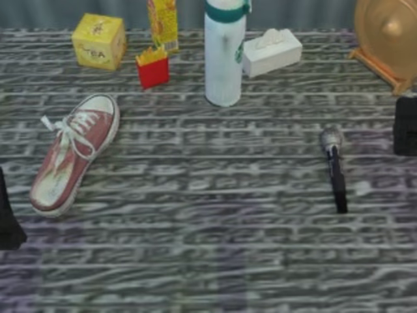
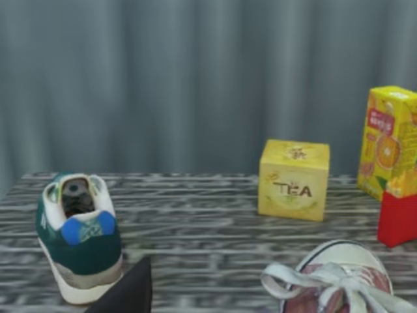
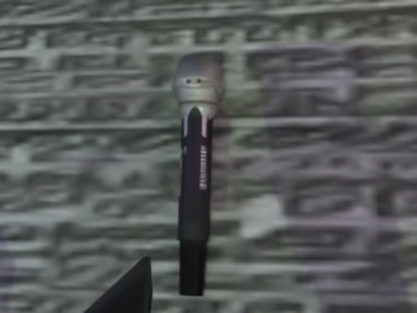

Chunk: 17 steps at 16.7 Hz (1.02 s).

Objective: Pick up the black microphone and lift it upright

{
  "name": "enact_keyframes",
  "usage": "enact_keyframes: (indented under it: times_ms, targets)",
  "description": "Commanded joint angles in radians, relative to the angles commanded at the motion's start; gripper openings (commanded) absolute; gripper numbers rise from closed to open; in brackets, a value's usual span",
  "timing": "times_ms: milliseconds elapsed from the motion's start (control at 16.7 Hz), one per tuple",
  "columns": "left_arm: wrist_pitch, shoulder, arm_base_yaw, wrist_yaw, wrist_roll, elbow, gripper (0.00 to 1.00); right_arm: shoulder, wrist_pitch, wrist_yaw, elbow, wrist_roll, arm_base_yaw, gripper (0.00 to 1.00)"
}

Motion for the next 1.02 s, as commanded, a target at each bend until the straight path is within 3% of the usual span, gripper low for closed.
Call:
enact_keyframes:
  times_ms: [540, 1020]
  targets:
    - [0.0, 0.0, 0.0, 0.0, 0.0, 0.0, 1.0, 0.698, -0.349, 0.02, 0.532, 0.145, 0.131, 1.0]
    - [0.0, 0.0, 0.0, 0.0, 0.0, 0.0, 1.0, 0.818, -0.42, 0.028, 0.611, 0.167, 0.152, 1.0]
